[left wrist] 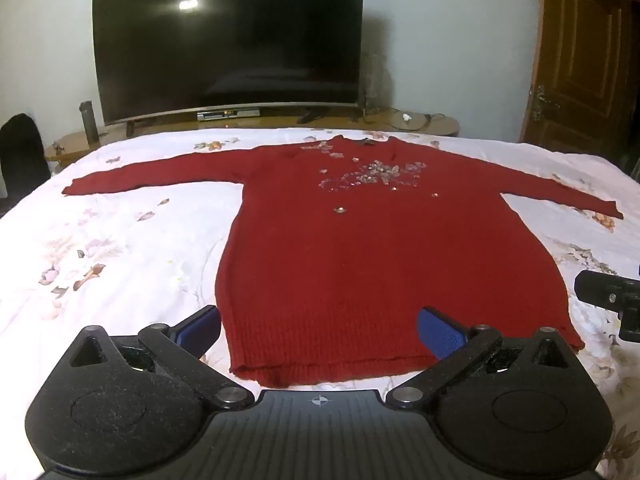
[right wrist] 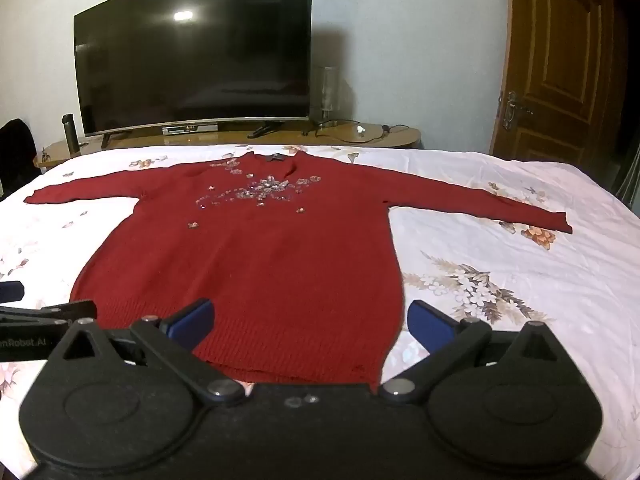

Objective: Fold small clothes

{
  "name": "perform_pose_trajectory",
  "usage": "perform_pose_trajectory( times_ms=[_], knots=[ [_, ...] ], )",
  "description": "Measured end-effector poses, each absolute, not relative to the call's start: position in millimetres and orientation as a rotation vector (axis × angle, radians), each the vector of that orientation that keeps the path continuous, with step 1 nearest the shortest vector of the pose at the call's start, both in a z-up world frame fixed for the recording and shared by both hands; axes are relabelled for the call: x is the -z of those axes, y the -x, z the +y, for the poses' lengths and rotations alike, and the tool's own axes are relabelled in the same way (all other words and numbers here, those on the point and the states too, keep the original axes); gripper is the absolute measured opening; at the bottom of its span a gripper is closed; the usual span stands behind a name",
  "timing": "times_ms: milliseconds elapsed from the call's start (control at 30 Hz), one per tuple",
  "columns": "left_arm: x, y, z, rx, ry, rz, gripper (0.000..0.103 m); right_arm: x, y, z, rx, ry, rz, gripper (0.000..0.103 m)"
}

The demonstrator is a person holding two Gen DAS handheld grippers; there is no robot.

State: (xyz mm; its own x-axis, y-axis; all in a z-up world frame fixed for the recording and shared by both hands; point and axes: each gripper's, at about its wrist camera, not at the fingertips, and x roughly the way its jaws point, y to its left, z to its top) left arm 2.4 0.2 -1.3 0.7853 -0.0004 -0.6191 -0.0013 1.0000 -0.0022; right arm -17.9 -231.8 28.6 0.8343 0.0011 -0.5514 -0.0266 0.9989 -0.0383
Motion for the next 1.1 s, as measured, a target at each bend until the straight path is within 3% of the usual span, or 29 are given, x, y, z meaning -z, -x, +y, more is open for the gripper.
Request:
perform_pose_trajectory(
  times_ms=[1100],
  knots=[
    [-2, 4, 2, -0.011, 0.002, 0.648, 0.103, -27, 17, -226, -0.027, 0.043, 0.585, 0.102]
  ],
)
